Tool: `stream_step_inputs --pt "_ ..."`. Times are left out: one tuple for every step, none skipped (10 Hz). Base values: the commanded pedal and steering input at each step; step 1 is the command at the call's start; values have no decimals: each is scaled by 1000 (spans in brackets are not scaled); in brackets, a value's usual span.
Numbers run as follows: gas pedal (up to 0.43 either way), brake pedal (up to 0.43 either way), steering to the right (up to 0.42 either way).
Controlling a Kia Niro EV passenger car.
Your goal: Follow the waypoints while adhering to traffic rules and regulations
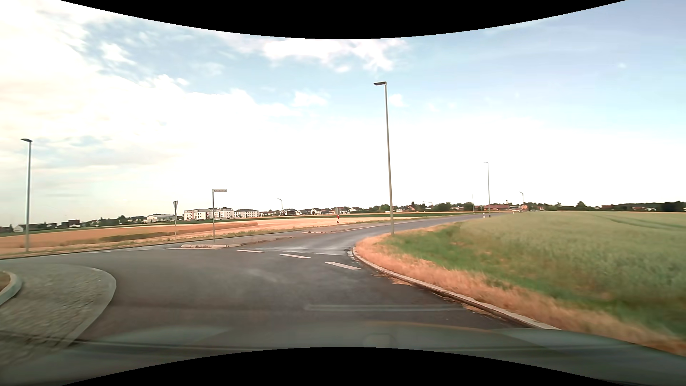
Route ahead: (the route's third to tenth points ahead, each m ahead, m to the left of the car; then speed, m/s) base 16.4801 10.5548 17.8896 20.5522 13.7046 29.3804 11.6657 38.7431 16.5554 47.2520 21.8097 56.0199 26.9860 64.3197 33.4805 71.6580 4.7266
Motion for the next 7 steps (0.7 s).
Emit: stream_step_inputs --pt "110 0 -245" --pt "110 0 -252" --pt "110 0 -262" --pt "110 0 -269" --pt "110 0 -275" --pt "110 0 -277" --pt "110 0 -280"
